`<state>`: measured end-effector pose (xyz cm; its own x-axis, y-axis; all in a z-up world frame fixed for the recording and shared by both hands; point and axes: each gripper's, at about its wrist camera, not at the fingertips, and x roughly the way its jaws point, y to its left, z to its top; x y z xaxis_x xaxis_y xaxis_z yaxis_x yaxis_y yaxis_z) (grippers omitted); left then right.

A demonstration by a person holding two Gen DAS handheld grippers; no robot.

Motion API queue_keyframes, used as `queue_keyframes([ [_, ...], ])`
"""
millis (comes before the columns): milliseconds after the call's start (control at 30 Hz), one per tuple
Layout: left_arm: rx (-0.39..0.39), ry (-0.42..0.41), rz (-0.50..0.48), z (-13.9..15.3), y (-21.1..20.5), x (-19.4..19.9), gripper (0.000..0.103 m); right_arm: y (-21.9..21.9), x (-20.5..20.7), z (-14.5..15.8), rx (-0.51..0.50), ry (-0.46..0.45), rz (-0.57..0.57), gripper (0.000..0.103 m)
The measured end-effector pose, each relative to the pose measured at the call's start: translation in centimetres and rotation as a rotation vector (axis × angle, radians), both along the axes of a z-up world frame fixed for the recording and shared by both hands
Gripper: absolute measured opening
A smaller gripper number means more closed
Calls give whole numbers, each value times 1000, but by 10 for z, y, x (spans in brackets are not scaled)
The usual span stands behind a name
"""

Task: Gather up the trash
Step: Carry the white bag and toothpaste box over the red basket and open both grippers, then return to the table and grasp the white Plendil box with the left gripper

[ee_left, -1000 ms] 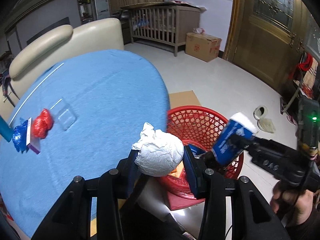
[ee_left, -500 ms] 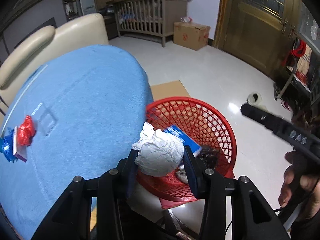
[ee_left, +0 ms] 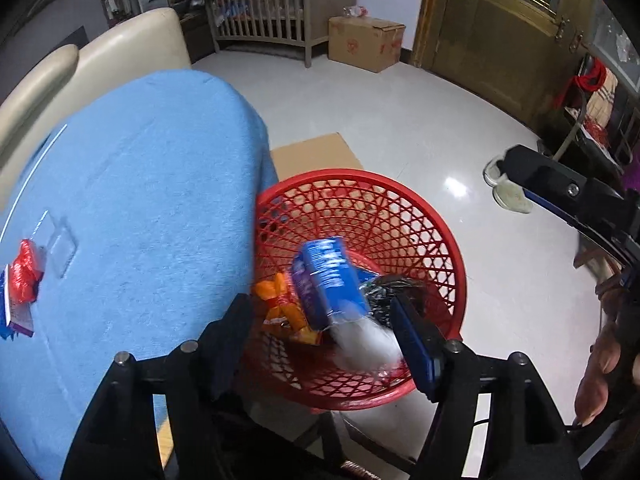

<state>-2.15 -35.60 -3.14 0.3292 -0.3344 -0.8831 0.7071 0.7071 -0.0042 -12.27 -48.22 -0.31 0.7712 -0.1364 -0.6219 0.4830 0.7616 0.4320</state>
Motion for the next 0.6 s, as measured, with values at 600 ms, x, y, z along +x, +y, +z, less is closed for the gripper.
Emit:
queue_keyframes([
  [600,-110,-95,377,39,179,52,72,83,57,22,-49,-20,232,70],
])
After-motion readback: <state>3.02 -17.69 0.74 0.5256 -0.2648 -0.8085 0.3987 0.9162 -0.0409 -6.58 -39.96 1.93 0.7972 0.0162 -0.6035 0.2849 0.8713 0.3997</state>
